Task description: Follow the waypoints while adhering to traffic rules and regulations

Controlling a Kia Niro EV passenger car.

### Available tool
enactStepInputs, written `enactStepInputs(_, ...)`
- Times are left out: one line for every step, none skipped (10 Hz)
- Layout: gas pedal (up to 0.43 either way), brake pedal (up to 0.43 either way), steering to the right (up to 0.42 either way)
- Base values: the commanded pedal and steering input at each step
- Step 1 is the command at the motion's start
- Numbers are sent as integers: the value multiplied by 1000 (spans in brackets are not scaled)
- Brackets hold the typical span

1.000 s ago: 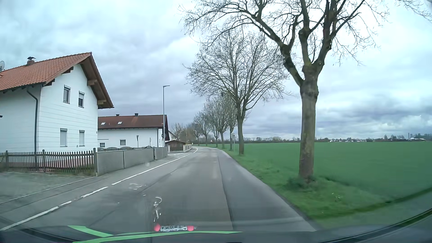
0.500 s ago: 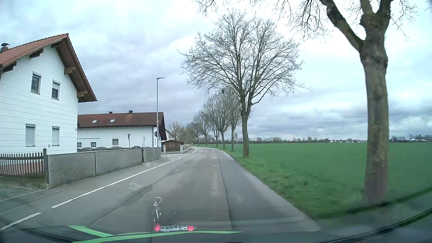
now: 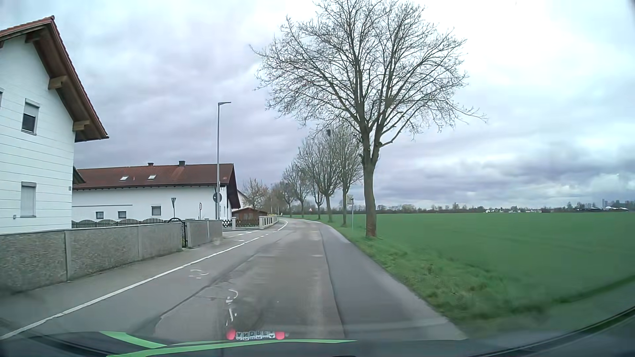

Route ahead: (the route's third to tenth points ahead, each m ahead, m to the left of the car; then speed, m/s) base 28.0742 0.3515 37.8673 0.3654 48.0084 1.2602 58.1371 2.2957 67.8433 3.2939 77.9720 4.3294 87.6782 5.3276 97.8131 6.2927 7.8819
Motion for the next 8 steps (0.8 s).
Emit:
enactStepInputs(79, 0, 0)
enactStepInputs(79, 0, 0)
enactStepInputs(79, 0, 0)
enactStepInputs(79, 0, 0)
enactStepInputs(79, 0, 0)
enactStepInputs(79, 0, 0)
enactStepInputs(79, 0, 0)
enactStepInputs(79, 0, 0)
